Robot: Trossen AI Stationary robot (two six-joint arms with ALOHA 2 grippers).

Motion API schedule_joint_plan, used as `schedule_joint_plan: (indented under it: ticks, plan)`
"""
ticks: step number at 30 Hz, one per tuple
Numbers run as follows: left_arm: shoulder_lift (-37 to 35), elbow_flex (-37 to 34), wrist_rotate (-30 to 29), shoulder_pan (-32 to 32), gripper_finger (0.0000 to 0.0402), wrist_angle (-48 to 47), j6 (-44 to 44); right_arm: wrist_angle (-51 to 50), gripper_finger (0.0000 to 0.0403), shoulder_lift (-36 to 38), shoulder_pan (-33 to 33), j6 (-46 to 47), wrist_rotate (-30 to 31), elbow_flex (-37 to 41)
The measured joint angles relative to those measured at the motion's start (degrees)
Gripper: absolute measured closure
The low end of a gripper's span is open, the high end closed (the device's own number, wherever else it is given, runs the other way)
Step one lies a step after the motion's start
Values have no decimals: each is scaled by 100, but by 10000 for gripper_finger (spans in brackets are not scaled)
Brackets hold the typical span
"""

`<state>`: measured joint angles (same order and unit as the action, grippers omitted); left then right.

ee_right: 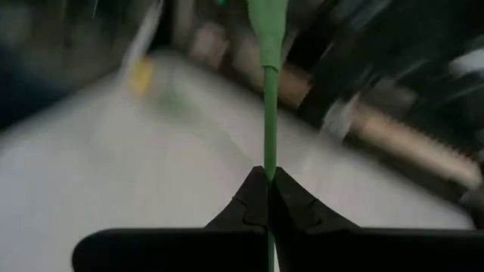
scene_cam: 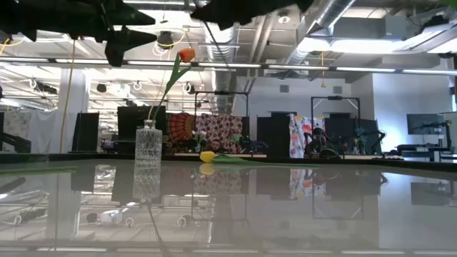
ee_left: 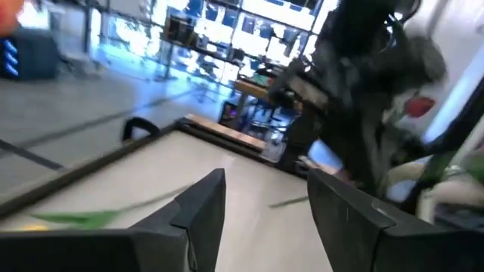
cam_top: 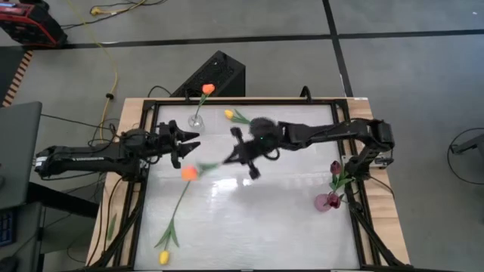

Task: Sort flowers into vase by color
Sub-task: Put the orange flower into the transparent vase

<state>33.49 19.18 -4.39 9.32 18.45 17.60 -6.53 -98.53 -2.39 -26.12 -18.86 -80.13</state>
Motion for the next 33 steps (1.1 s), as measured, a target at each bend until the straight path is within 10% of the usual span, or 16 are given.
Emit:
schedule_joint_plan:
  ticks: [8, 33]
  plan:
    - [-148, -372, 39, -235, 238, 50, -486, 4725, 379, -426, -247, 2820, -133, 1348]
    - [1857, -660, 279, -554, 245, 2934, -895, 5301, 379, -1520, -193, 3614, 695, 1184]
